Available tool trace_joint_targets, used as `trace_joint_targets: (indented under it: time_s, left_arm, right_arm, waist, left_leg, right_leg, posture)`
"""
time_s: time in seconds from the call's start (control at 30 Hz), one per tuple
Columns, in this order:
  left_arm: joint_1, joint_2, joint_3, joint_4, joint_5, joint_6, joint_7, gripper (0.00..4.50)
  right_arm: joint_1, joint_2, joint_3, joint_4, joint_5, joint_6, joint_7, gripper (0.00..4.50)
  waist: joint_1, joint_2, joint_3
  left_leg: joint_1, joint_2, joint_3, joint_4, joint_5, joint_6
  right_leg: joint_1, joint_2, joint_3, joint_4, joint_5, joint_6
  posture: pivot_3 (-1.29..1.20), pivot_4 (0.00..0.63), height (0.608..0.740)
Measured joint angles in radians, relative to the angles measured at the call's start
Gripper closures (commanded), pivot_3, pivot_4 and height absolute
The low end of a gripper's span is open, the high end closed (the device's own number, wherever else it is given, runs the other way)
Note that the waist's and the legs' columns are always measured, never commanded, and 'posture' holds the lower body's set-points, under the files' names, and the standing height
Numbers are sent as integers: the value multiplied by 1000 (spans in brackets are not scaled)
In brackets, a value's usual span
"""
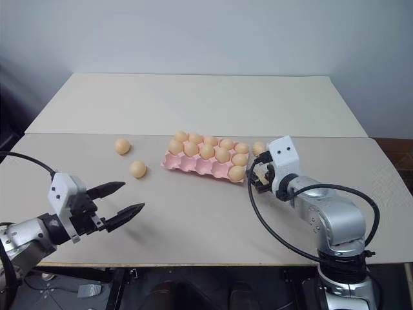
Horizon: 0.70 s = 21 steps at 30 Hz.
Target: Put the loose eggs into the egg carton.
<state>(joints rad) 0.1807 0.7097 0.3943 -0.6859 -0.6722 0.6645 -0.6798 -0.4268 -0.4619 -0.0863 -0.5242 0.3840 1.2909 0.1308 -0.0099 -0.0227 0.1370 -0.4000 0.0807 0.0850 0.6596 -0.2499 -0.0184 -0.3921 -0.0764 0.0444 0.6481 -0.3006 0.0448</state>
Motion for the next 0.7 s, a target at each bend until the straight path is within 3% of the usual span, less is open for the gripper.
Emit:
trace_joint_targets:
  time_s: [0.5,0.6,0.7]
  left_arm:
    - [-19,13,-6,14,-50,-12,-63,14]
    - [-25,13,-12,14,-54,-12,-63,0]
    - [-27,13,-15,14,-54,-12,-60,0]
  right_arm:
    - [-4,91,-3,94,-72,36,-52,0]
    - [-19,117,-3,128,-96,22,-58,600]
    - [-23,129,-1,147,-110,-3,-66,1619]
  waist:
    - [-3,0,0]
    - [-4,0,0]
    - [-4,0,0]
  left_leg:
    - [0,0,0,0,0,0]
    - [0,0,0,0,0,0]
    - [0,0,0,0,0,0]
  right_leg:
    - [0,0,0,0,0,0]
    - [0,0,0,0,0,0]
    - [0,0,0,0,0,0]
  posture:
    - [0,150,740]
    - [0,150,740]
    - [0,150,740]
